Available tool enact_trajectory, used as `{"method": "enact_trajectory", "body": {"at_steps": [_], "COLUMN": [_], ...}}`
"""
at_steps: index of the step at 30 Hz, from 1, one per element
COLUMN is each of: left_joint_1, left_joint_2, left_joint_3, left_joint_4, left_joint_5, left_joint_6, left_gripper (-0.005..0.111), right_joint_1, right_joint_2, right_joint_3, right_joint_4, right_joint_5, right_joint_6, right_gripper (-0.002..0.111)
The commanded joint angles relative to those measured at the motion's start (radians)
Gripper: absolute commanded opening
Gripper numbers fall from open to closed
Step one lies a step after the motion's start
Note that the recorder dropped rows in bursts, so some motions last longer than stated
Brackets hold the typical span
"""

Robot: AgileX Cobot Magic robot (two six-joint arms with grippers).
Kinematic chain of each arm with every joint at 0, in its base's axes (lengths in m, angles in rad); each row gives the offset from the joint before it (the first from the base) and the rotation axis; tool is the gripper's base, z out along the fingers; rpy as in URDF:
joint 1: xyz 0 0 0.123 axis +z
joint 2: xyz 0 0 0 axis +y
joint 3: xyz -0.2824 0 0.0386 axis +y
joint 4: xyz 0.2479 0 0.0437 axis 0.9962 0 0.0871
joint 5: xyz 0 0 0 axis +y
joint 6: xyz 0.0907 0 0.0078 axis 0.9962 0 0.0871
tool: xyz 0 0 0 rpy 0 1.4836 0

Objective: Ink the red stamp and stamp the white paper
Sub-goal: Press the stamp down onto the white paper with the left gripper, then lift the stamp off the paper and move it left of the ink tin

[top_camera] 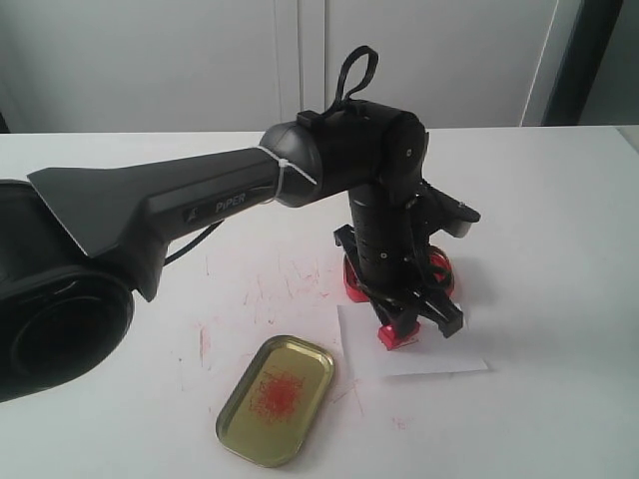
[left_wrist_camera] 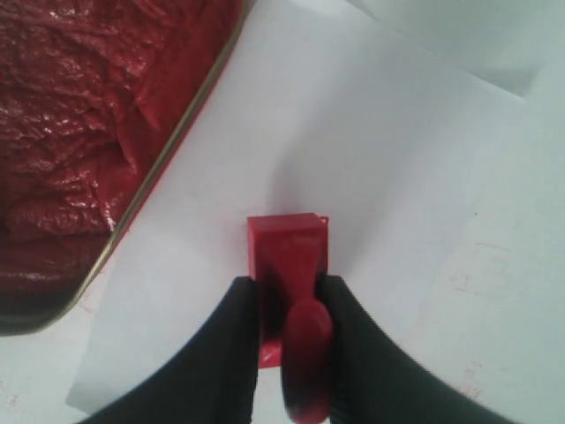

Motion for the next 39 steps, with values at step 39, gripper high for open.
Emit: {"method": "enact_trajectory", "body": {"at_steps": [39], "left_joint_1": [0.135], "left_joint_2": [-0.081], "left_joint_3": [0.005], "left_joint_4": [-0.38], "left_joint_5": [0.066], "left_joint_6": [0.177], "left_gripper": [0.0], "right_joint_1": [0.004], "right_joint_2": [-0.006], "right_joint_3": [0.005], "right_joint_4": [0.003], "right_joint_5": [-0.014], "right_joint_6": [0.001], "right_gripper": [0.0]}}
